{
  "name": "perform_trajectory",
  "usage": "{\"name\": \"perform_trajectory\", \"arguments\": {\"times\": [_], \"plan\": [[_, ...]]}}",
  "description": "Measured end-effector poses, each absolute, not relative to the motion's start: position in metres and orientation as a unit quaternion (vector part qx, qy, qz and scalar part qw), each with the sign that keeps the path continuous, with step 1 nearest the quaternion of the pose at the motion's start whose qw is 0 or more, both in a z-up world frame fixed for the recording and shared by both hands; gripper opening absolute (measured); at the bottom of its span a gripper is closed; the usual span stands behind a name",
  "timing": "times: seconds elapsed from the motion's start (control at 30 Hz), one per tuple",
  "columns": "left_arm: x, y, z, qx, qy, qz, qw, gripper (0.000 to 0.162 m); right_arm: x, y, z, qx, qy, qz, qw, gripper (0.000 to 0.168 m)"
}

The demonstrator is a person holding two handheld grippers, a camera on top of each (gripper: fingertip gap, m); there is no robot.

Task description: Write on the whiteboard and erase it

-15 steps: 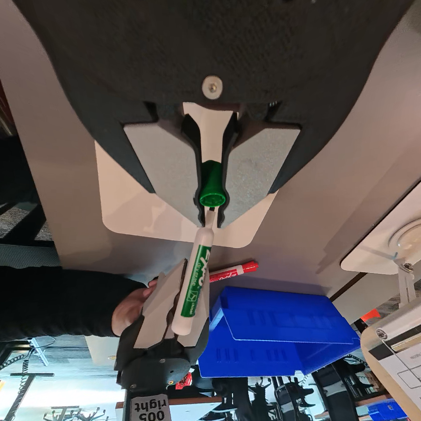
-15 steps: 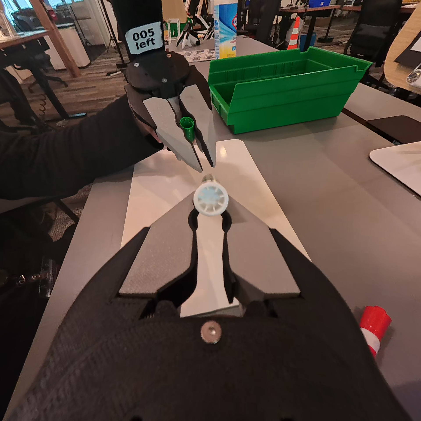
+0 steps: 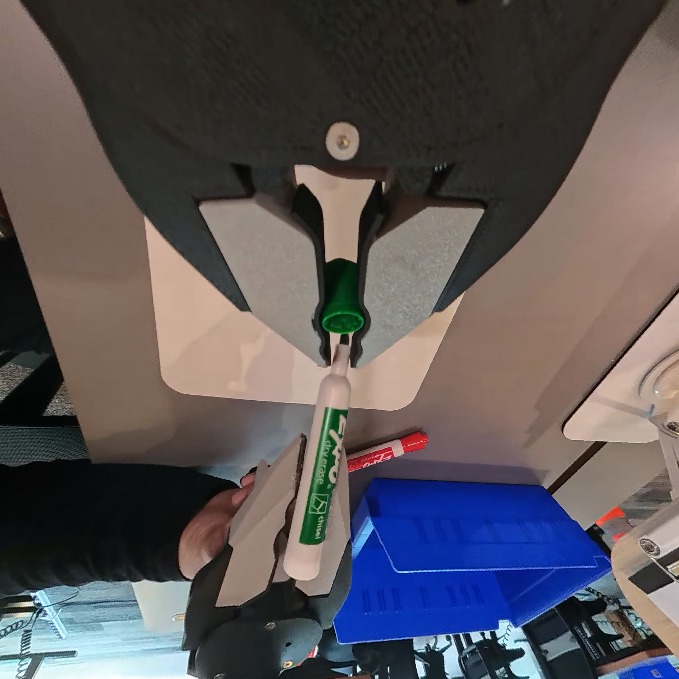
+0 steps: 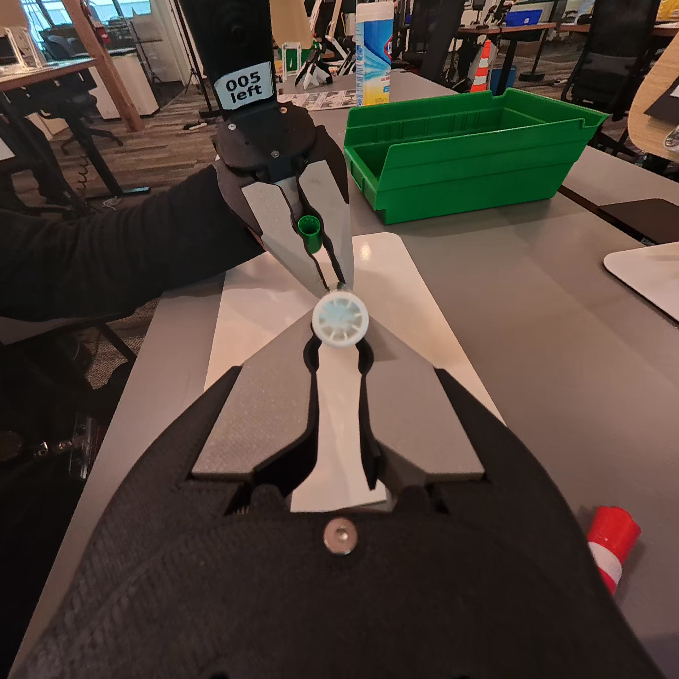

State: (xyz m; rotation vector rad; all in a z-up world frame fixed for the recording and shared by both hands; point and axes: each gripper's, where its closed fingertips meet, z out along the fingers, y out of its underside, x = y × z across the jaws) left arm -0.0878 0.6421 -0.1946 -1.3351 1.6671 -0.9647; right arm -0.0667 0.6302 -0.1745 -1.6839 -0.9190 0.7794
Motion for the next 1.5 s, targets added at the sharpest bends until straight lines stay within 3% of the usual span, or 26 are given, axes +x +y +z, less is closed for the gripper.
{"name": "perform_trajectory", "arguments": {"times": [0.6, 0.8, 1.33, 1.5], "plan": [[-0.081, 0.632, -0.184, -0.506, 0.655, -0.398, 0.396, 0.008, -0.064, 0.623, -0.172, -0.685, -0.378, 0.368, 0.503, 0.009], [-0.08, 0.621, -0.187, -0.489, 0.675, -0.395, 0.387, 0.008, -0.074, 0.619, -0.184, -0.691, -0.388, 0.39, 0.469, 0.023], [-0.077, 0.613, -0.186, -0.473, 0.684, -0.396, 0.389, 0.009, -0.088, 0.615, -0.183, -0.679, -0.385, 0.42, 0.464, 0.02], [-0.076, 0.611, -0.188, -0.471, 0.689, -0.389, 0.391, 0.009, -0.091, 0.613, -0.181, -0.674, -0.377, 0.442, 0.455, 0.028]]}}
